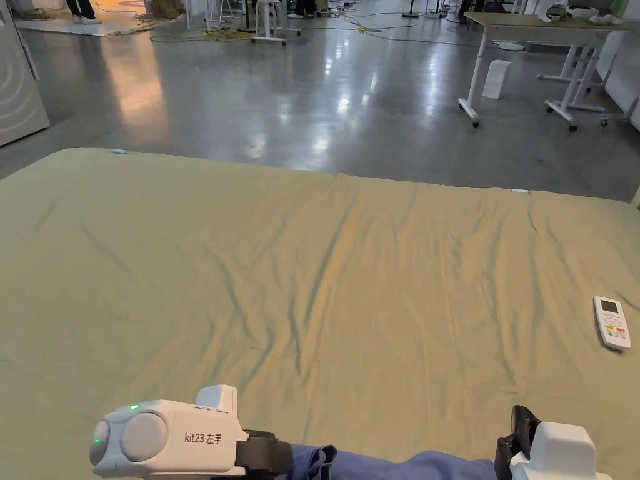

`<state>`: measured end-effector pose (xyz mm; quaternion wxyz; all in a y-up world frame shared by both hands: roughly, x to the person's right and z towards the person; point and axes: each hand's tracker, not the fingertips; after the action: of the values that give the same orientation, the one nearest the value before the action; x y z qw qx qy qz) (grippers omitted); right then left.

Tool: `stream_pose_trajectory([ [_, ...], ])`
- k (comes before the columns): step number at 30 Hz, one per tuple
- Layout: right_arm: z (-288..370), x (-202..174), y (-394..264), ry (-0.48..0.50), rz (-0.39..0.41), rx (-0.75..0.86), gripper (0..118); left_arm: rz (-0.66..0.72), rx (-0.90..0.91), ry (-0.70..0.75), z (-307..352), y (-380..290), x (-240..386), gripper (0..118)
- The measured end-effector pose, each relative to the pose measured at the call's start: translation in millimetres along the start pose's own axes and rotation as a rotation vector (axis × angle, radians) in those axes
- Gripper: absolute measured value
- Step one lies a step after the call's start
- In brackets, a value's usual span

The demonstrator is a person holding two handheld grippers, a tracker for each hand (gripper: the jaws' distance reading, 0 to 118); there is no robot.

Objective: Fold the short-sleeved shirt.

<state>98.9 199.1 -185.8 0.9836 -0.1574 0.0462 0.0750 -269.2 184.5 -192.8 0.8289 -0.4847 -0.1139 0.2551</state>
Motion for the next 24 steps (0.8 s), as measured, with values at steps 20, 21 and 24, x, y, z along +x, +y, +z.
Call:
stream_pose_trajectory([
  [20,6.3,-1.3,-3.3,0.024,0.007,-0.010,0,-0.098,-0.074,-0.032,-80.2,-40.7,62.7,12],
  [21,6.0,-1.8,-3.4,0.025,0.006,-0.010,0,-0.115,-0.087,-0.043,-82.4,-44.1,66.7,12],
  [24,4.4,-3.0,-3.7,0.030,0.007,-0.012,0,-0.130,-0.126,-0.005,-98.7,-51.2,63.2,10],
])
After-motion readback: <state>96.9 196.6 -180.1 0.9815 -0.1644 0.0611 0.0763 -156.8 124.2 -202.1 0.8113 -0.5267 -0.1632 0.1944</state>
